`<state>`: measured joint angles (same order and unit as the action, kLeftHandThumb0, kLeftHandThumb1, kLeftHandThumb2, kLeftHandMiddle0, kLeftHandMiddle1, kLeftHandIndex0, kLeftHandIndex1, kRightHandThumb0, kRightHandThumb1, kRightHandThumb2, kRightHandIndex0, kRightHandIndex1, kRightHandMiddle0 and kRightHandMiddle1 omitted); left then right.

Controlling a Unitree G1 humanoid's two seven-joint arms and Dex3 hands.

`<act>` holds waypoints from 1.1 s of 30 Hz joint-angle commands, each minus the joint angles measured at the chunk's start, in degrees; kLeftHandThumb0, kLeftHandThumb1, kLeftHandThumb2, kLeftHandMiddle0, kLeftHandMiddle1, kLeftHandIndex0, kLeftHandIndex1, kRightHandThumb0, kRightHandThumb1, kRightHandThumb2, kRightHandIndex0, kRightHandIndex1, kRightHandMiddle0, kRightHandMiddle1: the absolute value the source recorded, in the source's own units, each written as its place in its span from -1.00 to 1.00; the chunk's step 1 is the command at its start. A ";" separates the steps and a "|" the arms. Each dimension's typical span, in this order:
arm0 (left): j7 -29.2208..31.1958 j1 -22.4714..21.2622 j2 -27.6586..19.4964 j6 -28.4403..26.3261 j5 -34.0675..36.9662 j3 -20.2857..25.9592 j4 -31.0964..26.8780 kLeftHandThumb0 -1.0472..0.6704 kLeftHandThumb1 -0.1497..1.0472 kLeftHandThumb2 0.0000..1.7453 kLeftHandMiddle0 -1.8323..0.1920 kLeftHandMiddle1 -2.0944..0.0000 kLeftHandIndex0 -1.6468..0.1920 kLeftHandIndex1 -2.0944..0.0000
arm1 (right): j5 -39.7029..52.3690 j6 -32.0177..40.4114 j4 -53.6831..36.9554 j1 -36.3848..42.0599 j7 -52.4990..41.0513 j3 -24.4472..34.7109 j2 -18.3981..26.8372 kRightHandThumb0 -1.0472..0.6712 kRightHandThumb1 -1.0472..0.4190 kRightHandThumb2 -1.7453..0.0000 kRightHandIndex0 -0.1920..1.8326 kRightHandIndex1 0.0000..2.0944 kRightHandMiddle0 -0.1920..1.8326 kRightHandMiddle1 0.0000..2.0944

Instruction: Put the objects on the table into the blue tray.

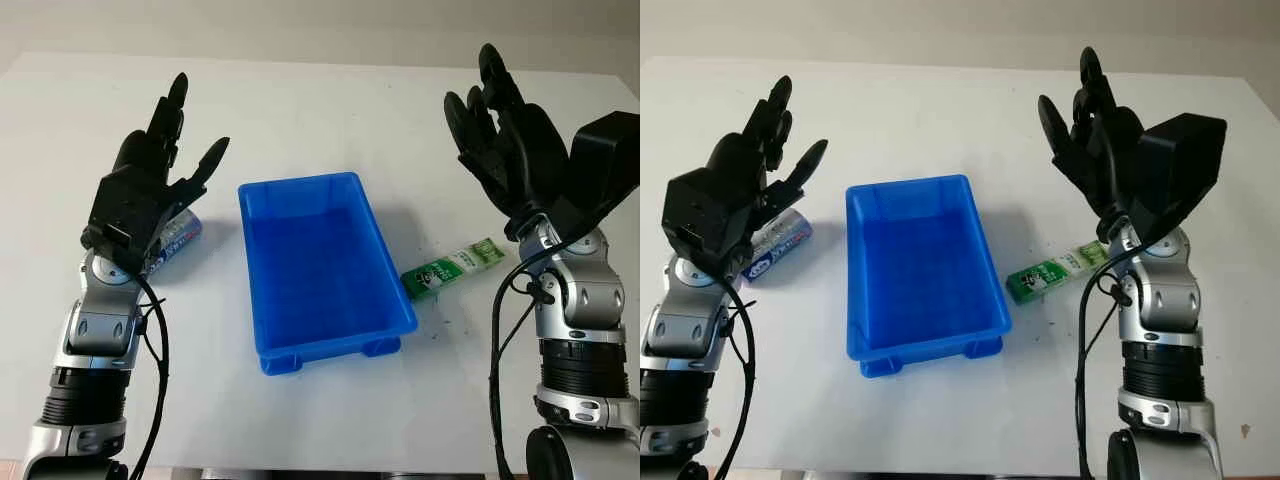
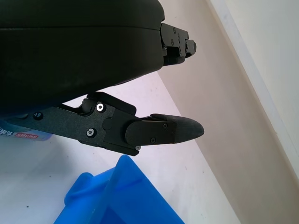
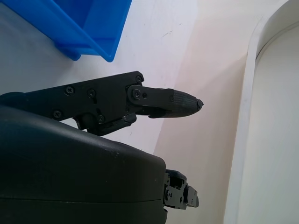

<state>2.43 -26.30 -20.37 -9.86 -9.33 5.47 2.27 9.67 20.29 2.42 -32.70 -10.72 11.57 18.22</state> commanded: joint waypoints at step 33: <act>-0.31 -1.01 0.44 2.14 0.09 -0.24 1.50 -0.39 1.00 -0.59 0.75 0.95 0.75 0.94 | -33.10 -26.92 -5.92 2.63 -30.40 -15.00 38.80 -0.27 -0.63 0.93 -0.40 -0.89 -0.37 -0.92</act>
<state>2.15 -26.33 -20.09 -8.28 -9.33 5.44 3.53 -22.96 -5.99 -2.22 -31.26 -41.17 -3.48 56.12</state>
